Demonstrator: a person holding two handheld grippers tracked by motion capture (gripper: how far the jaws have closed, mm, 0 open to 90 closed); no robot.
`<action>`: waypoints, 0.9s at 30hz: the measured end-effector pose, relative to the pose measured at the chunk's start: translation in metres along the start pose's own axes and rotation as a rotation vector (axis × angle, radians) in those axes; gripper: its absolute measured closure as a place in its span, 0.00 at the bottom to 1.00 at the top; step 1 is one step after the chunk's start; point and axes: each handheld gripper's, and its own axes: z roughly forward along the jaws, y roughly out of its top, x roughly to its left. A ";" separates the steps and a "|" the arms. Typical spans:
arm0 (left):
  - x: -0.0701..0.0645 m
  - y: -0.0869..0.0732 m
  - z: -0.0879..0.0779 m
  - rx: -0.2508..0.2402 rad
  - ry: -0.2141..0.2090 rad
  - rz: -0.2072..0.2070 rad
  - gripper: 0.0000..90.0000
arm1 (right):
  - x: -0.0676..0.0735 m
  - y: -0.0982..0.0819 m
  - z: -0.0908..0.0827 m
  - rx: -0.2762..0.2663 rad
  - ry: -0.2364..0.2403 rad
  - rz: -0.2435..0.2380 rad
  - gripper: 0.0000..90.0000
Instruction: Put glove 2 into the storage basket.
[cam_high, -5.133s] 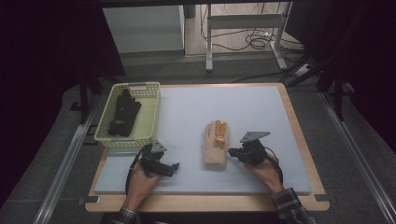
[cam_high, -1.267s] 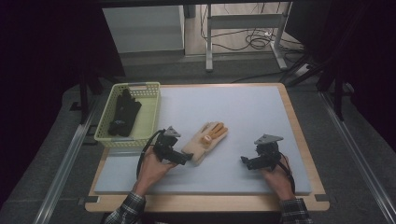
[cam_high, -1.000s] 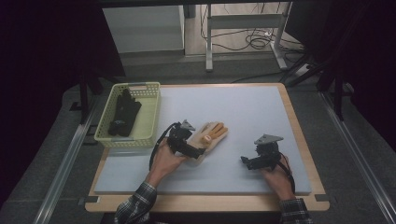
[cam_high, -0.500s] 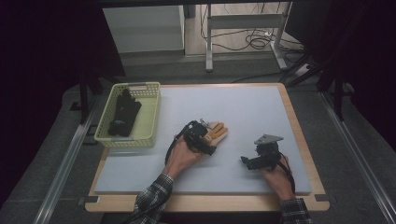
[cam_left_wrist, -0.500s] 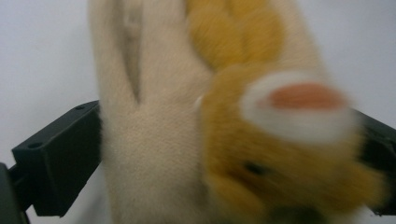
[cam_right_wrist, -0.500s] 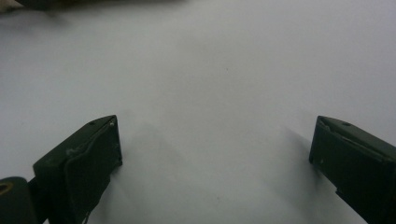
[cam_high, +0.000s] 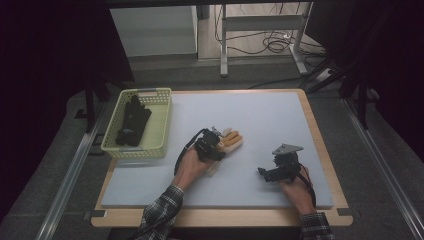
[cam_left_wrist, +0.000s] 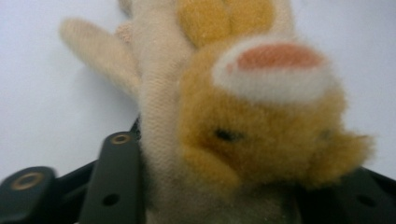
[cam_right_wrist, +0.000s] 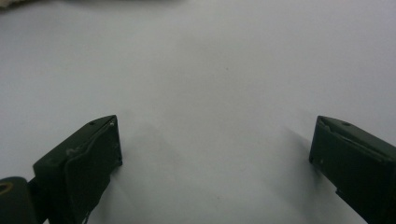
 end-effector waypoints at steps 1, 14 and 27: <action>0.000 0.000 0.000 -0.002 0.000 -0.002 0.61 | 0.000 0.000 0.000 0.000 0.000 -0.001 0.02; 0.001 0.003 -0.013 -0.029 -0.014 -0.010 0.75 | 0.000 0.000 0.000 0.000 0.000 0.000 0.02; 0.013 0.012 -0.041 -0.070 0.031 -0.024 0.78 | 0.000 0.000 0.000 0.000 0.001 0.000 0.02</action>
